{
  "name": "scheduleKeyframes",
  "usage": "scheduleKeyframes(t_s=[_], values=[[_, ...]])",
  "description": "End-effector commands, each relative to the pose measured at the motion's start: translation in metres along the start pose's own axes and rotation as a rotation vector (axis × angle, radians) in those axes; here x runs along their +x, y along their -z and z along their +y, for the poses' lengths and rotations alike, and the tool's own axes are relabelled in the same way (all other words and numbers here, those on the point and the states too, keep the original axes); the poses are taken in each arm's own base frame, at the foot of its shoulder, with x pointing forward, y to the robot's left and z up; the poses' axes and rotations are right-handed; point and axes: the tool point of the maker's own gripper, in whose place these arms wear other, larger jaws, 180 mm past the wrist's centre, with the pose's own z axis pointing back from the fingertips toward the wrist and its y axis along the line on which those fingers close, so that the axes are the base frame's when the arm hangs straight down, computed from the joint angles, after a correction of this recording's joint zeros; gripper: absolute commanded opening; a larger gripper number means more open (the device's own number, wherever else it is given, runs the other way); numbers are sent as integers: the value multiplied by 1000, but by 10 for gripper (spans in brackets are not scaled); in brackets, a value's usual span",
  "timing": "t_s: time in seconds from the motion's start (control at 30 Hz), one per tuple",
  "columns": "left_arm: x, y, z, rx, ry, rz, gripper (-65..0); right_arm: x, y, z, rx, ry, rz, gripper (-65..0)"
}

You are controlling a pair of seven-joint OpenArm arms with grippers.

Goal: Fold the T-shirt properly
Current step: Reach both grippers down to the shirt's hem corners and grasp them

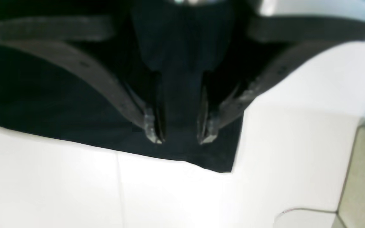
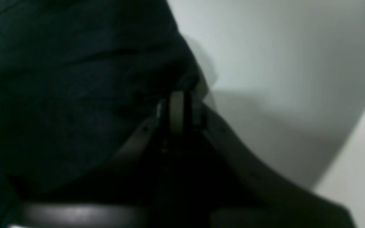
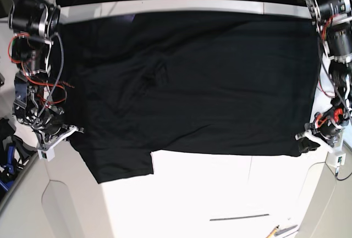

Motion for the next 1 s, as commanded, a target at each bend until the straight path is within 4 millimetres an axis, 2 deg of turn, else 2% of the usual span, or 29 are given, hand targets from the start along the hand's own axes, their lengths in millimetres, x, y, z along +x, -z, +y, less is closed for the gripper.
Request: scheduleKeyframes(t_s=[0.0,0.2,0.23,0.3,0.33,0.43,0.53,0.67,0.97], values=[[34,-1,5,2,-13,-87,-435,22,-5,-3,-6,-10,-46,-650],[50,21,23,33,-113,-109,-431,22,-5,-3,-6,-10,-46,-650],[48,24,25,36,-124,-97,-401,22,-5,-3,-6,-10,-46,-650],[40,29,29,46,-132,-63,-331,22,-5,-3,-6,-10,-47,-650],[35,30,31,56,-121,-48,-317,22,-5,-3,-6,-10,-47,-650],[14,34,48,145,-80,-7,-318,22,-5,-3,-6,-10,-46,-650],[-6,36,55,176,-86,29,-318,22,-5,-3,-6,-10,-46,-650],[-23,37,56,170,-111,68,-318,22,-5,-3,-6,-10,-47,-650],[-25,46,34,91,-141,54,-319,22,-5,-3,-6,-10,-47,-650]])
